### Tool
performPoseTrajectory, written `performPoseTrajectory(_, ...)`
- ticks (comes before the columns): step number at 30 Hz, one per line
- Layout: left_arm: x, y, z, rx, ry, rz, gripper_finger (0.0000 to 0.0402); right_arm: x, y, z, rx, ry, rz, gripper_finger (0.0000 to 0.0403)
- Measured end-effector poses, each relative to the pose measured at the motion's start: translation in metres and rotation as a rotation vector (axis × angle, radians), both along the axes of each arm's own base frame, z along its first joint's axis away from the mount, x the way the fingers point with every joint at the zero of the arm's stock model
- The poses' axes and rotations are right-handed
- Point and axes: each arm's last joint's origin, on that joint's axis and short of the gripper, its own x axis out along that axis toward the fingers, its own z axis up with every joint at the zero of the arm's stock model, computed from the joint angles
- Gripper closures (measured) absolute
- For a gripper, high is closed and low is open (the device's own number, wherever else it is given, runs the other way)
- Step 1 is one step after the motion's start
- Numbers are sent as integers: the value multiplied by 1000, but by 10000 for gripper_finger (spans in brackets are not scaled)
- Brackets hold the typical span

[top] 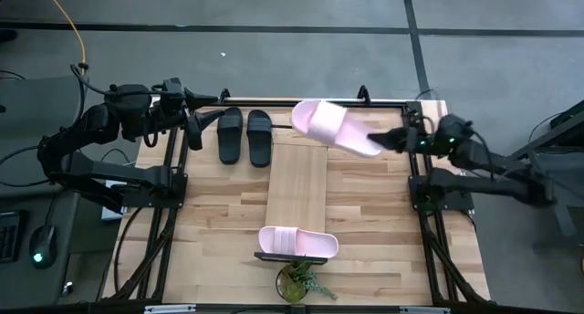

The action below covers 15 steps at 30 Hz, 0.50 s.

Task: Pick and place slides into the shelf
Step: Put the pink slides on the shelf

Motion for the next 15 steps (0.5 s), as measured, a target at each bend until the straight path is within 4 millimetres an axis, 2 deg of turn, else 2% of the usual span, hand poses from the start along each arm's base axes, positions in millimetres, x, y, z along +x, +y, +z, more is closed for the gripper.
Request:
performPoseTrajectory(6,0,0,0,1,-3,1,208,38,20,-20,5,134,61,368)
performPoseTrajectory(15,0,0,0,2,-3,1,207,77,45,-35,55,153,75,368)
